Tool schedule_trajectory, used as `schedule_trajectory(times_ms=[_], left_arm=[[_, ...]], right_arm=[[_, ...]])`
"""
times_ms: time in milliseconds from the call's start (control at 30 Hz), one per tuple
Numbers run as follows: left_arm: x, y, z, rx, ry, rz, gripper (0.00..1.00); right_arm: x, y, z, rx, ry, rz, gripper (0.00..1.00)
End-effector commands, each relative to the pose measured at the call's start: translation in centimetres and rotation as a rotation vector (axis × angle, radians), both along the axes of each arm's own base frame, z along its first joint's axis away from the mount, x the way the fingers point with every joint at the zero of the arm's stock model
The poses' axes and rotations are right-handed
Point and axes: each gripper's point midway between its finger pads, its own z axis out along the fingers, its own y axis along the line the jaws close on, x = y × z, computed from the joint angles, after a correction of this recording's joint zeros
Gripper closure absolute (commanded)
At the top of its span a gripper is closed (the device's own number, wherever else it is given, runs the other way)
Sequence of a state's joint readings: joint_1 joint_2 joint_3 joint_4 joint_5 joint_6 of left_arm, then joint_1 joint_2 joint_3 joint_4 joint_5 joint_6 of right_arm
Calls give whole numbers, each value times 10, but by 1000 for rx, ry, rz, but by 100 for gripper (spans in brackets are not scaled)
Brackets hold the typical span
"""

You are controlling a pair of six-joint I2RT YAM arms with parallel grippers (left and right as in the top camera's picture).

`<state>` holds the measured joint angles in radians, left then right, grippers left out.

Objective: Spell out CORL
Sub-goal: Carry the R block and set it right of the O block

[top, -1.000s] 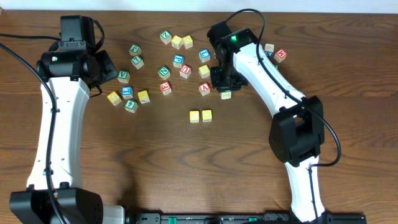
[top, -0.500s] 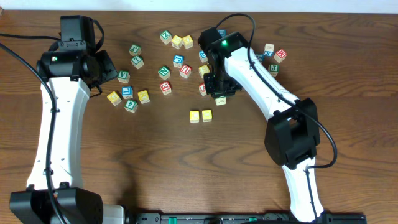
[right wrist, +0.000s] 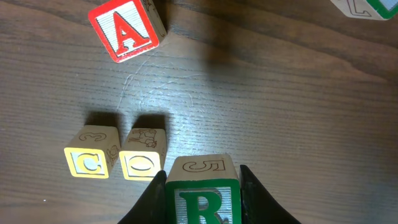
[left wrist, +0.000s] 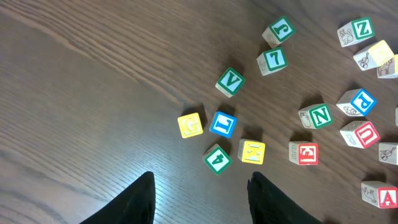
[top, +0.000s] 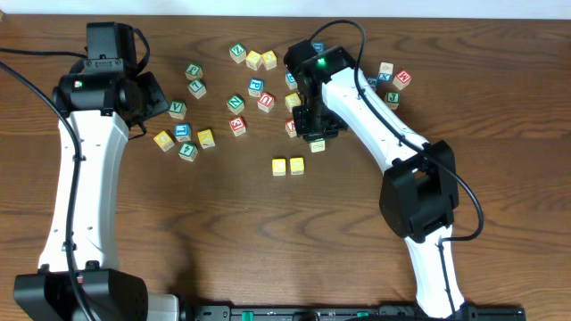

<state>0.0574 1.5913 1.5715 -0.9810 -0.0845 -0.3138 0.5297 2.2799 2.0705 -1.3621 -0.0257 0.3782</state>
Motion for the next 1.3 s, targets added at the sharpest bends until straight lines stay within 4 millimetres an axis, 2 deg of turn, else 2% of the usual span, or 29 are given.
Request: schedule_trajectory(times_ms=[0, 233, 500, 700, 833, 967, 1267], left_arm=[[-1, 1, 3, 4, -8, 1, 52], [-1, 1, 3, 4, -8, 2, 53], [-1, 1, 3, 4, -8, 1, 52], [-1, 1, 3, 4, -8, 1, 52], [-1, 1, 3, 4, -8, 2, 53], [-1, 1, 3, 4, -8, 1, 52], [-1, 1, 3, 4, -8, 1, 52]], right_arm=[[0, -2, -7, -20, -5, 16, 80], [-6, -5, -36, -30, 14, 17, 80], [-9, 2, -47, -25, 4, 35, 78], [-17, -2, -58, -40, 30, 36, 78], [-18, -2, -59, -41, 31, 37, 76], [-18, -2, -59, -41, 31, 37, 68], [-15, -1, -55, -34, 23, 37, 68]])
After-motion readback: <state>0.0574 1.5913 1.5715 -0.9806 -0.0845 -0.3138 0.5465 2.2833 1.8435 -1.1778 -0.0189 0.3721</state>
